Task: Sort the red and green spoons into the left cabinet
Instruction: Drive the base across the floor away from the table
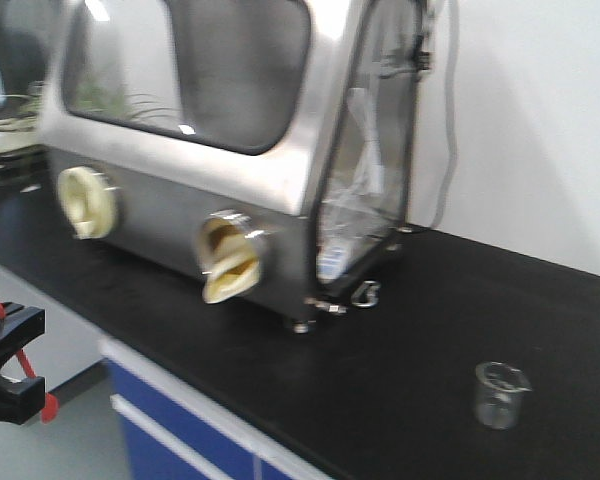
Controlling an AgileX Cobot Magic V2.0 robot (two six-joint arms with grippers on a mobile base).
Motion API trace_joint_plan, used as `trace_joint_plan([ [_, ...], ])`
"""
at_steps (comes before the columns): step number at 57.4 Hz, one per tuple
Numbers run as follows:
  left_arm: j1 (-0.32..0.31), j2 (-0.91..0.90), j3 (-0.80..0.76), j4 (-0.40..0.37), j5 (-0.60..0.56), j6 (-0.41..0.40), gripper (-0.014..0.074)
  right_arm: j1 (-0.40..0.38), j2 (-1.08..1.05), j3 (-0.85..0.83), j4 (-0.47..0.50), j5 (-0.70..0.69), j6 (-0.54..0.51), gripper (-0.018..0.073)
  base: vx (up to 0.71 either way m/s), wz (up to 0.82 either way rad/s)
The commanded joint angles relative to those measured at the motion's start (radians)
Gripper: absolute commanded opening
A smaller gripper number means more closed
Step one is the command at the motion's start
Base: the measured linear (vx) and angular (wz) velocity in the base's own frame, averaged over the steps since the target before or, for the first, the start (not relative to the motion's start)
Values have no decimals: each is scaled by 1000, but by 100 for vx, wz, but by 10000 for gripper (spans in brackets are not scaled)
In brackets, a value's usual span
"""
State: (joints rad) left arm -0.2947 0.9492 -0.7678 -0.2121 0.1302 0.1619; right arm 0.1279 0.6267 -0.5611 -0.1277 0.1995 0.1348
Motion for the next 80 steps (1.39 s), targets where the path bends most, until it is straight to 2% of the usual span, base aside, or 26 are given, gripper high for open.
trace_joint_plan([
  [1,-4,-12,-37,-10,-84,-8,-3,-2,-1,-37,-5,-80,-2,-3,-10,70],
  [38,-4,-13,-37,-10,-83,-8,-4,-2,-1,-37,-5,-82,-2,-3,1,77],
  [80,-4,-13,-37,-10,-83,-8,-4,-2,-1,-37,-5,-83,-2,-3,31,45],
])
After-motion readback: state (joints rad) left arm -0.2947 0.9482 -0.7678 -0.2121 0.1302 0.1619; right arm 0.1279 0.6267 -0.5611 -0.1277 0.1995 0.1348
